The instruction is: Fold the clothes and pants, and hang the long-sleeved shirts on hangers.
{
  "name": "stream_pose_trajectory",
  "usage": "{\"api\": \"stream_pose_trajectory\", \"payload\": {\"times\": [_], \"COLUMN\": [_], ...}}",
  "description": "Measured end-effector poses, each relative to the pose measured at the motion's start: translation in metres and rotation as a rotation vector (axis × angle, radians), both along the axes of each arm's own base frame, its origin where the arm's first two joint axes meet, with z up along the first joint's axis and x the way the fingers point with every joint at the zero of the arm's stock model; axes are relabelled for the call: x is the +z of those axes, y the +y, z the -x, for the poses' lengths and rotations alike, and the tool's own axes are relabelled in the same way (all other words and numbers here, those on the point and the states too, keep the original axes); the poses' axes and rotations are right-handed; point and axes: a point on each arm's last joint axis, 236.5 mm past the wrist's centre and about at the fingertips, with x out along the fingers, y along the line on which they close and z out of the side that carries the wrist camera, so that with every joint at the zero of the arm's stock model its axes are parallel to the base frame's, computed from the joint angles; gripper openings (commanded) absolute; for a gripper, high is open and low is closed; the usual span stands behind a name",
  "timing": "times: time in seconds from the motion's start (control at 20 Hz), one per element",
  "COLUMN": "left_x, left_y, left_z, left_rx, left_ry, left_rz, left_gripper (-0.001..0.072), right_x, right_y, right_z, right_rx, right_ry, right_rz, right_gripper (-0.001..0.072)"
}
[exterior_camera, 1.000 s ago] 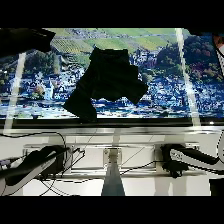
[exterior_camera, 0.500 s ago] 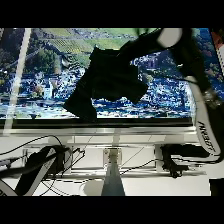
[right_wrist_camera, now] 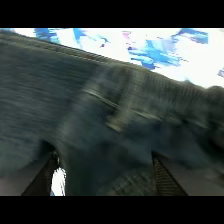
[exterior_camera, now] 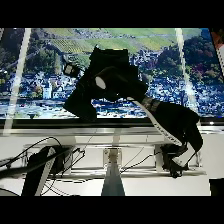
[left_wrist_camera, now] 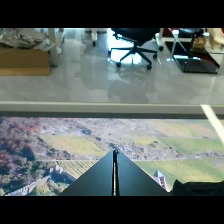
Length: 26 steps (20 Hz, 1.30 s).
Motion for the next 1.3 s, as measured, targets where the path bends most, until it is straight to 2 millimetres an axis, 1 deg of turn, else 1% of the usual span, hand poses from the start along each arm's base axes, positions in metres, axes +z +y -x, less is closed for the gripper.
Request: {"api": "stream_pose_trajectory", "payload": {"times": [0.1,0.15,0.2,0.25,0.3,0.35,0.4,0.45,0.55,0.6,0.7,0.8,0.9,1.0,1.05,1.1,1.15,1.25,1.3], "left_x": [-0.001,-0.002,-0.003,-0.004,-0.005,-0.006,-0.007,-0.008,-0.011,-0.013,-0.02,-0.029,-0.04,-0.055,-0.067,-0.082,-0.101,-0.147,-0.171], "left_y": [0.001,0.002,0.002,0.003,0.003,0.004,0.004,0.005,0.006,0.007,0.01,0.014,0.017,0.02,0.021,0.021,0.02,0.012,0.003], "left_z": [-0.002,-0.003,-0.004,-0.005,-0.006,-0.007,-0.008,-0.009,-0.013,-0.015,-0.023,-0.032,-0.041,-0.052,-0.057,-0.063,-0.067,-0.07,-0.069], "left_rx": [0.002,0.002,0.002,0.002,0.002,0.002,0.002,0.002,0.001,0.001,0.001,0.001,-0.001,-0.009,-0.018,-0.029,-0.045,-0.088,-0.117], "left_ry": [0.004,0.007,0.01,0.012,0.015,0.018,0.02,0.022,0.032,0.038,0.058,0.083,0.114,0.159,0.196,0.239,0.299,0.427,0.487], "left_rz": [0.002,0.003,0.005,0.007,0.009,0.01,0.011,0.013,0.016,0.019,0.028,0.037,0.049,0.062,0.071,0.083,0.105,0.172,0.222], "left_gripper": [0.003,0.003,0.003,0.003,0.003,0.003,0.003,0.003,0.003,0.003,0.003,0.003,0.0029,0.0029,0.0029,0.0029,0.0028,0.0028,0.0028], "right_x": [-0.008,-0.012,-0.015,-0.02,-0.024,-0.028,-0.03,-0.033,-0.035,-0.032,-0.018,0.005,0.035,0.065,0.076,0.084,0.089,0.09,0.088], "right_y": [0.015,0.021,0.026,0.029,0.03,0.03,0.029,0.027,0.021,0.019,0.014,0.005,-0.015,-0.051,-0.076,-0.1,-0.129,-0.184,-0.207], "right_z": [0.005,0.006,0.006,0.006,0.003,0.0,-0.005,-0.01,-0.02,-0.027,-0.048,-0.076,-0.112,-0.152,-0.171,-0.185,-0.199,-0.214,-0.217], "right_rx": [0.024,0.032,0.037,0.042,0.045,0.046,0.045,0.042,0.029,0.02,-0.012,-0.078,-0.185,-0.327,-0.41,-0.485,-0.569,-0.714,-0.769], "right_ry": [-0.026,-0.038,-0.048,-0.06,-0.075,-0.089,-0.103,-0.112,-0.127,-0.137,-0.168,-0.194,-0.208,-0.201,-0.184,-0.162,-0.133,-0.064,-0.03], "right_rz": [-0.011,-0.017,-0.024,-0.025,-0.018,-0.014,-0.009,-0.006,0.004,0.0,-0.02,-0.059,-0.108,-0.156,-0.175,-0.187,-0.189,-0.178,-0.166], "right_gripper": [0.0666,0.0621,0.0544,0.0523,0.0449,0.0313,0.0137,0.0019,0.0021,0.0021,0.0021,0.0021,0.0021,0.002,0.002,0.002,0.002,0.002,0.002]}}
